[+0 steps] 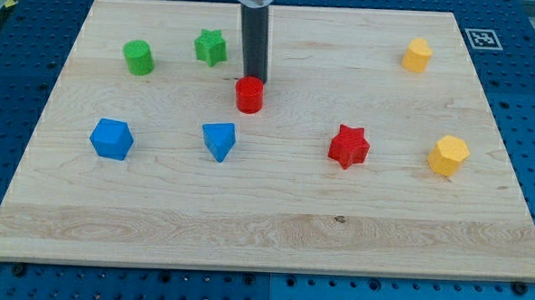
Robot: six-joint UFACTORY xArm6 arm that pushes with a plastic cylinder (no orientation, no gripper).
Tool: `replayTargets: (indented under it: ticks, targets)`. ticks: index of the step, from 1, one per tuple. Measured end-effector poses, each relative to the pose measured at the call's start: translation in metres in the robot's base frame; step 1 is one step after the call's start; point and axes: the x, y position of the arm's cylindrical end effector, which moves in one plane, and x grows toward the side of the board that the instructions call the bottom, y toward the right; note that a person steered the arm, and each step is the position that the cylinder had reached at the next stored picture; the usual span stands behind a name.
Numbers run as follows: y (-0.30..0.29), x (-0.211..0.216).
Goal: Push the red circle to the blue cube
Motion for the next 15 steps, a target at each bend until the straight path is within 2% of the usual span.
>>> replayTargets:
  ticks: [1,2,6,7,8,10,14,15]
  targets:
    - [0.032,-0.012]
    - [0.06,-0.004]
    - [0.011,0.014]
    - [0.011,0.048]
    - [0.011,0.048]
    - [-0.044,0.019]
    - [-0.145,0.023]
    - [-0.112,0.034]
